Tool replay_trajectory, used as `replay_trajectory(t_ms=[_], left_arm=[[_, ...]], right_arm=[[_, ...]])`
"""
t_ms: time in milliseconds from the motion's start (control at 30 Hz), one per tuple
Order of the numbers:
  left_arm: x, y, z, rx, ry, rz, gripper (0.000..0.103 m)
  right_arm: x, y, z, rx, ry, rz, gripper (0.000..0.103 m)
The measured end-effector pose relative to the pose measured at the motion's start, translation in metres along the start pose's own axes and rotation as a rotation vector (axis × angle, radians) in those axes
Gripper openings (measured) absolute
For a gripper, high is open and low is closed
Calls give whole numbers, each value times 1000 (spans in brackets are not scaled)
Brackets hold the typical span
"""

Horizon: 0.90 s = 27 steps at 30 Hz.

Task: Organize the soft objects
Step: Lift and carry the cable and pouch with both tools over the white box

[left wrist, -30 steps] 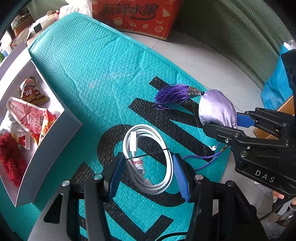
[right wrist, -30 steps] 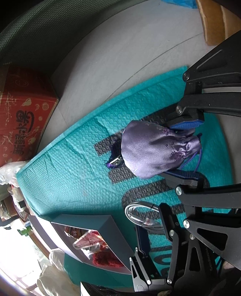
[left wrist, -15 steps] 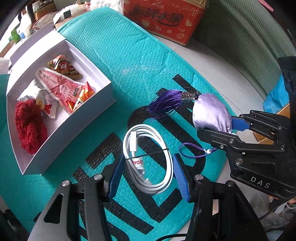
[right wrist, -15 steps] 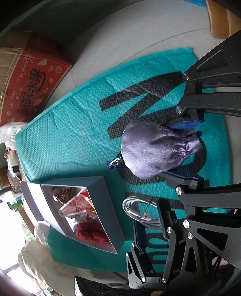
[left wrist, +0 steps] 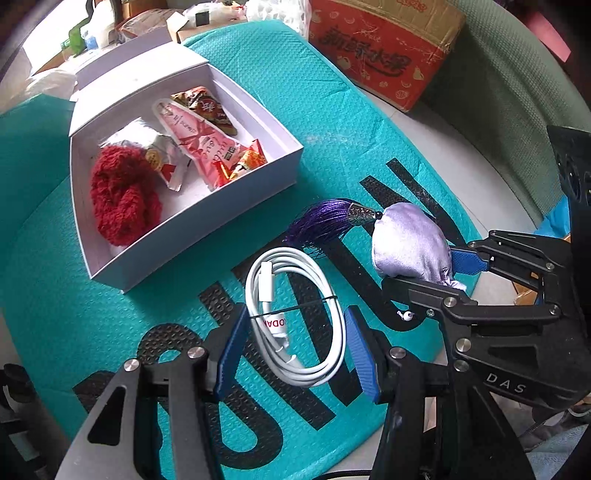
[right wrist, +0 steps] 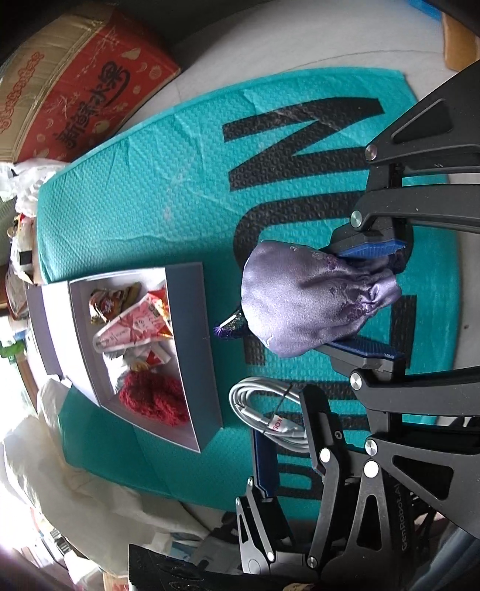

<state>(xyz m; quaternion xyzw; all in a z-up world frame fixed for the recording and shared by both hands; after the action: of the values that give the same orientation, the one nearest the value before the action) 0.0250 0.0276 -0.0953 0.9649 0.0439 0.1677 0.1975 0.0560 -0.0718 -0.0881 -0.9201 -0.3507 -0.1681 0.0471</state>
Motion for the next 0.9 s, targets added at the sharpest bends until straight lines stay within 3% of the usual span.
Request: replay_trajectory(t_ms=[500, 900], left_arm=[[-16, -31, -50, 52, 110, -88, 52], [2, -47, -92, 95, 243, -110, 52]], right_arm=[[24, -49, -16, 69, 56, -119, 36], [68, -65, -39, 95, 141, -157, 36]])
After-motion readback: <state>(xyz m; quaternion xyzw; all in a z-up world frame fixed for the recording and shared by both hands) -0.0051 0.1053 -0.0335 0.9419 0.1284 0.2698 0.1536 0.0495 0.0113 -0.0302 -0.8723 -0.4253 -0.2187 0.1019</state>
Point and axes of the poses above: each gripper's, at about its wrist camera, not at the fingertips, and z roughly the way its jaws point, y to its right, x to its top, the point moved 1 cm from there along z, roughly the way its jaws point, and after that the axes turned 13 degrees about -x, right-handed, at the moved point
